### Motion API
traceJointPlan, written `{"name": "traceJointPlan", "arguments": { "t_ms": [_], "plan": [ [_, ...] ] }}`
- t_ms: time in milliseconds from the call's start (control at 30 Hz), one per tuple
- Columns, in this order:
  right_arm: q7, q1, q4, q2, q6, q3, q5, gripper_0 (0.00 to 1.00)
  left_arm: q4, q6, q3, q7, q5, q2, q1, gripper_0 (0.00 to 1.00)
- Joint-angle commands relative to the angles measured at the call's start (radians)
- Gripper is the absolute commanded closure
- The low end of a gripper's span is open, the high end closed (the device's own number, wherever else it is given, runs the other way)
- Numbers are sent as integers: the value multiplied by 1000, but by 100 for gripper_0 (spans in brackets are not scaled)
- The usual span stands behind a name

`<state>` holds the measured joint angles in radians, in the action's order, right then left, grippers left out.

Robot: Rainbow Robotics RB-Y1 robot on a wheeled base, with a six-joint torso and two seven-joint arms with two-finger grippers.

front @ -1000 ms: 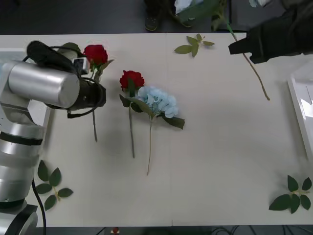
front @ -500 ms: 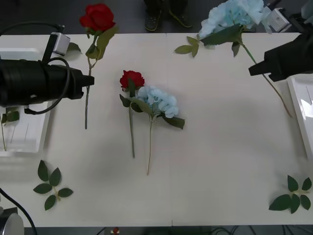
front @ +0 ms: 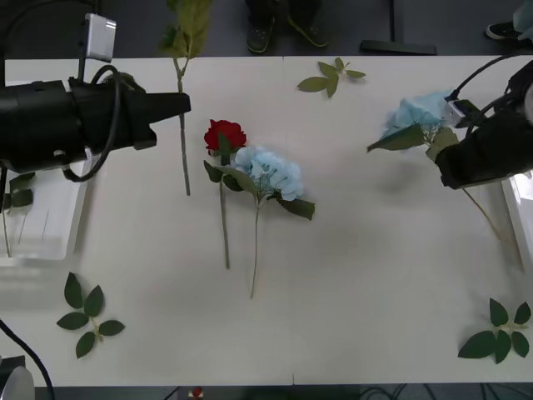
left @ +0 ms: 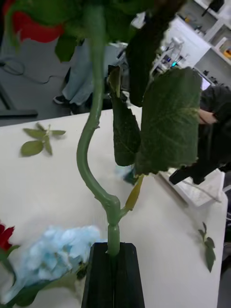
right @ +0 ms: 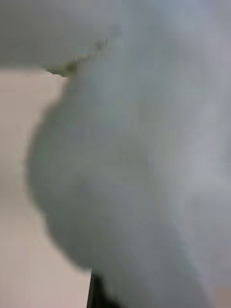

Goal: Place the red flowers into the right box and the blue flowers into the left box. If a person shows an open palm, hand one flower to the person first, then continue sorting.

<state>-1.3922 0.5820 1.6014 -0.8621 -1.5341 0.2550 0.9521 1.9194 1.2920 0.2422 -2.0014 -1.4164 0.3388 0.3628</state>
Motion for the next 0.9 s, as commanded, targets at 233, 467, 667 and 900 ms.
{"name": "traceJointPlan", "arguments": {
  "t_ms": [233,467,667,900],
  "plan": [
    [206,-47,-9,95,160,124,-211,100,30,-177,-167,18,-46,25,64,100],
    [309,-53,-83,140,301,225,-300,84,29,-373,-316,36,-13,28,79,100],
    [321,-54,-89,140,331,233,-299,44,21,-500,-414,66,-6,28,80,100],
    [323,-54,-63,133,331,216,-305,43,7,-556,-465,79,4,29,84,100]
  ]
}}
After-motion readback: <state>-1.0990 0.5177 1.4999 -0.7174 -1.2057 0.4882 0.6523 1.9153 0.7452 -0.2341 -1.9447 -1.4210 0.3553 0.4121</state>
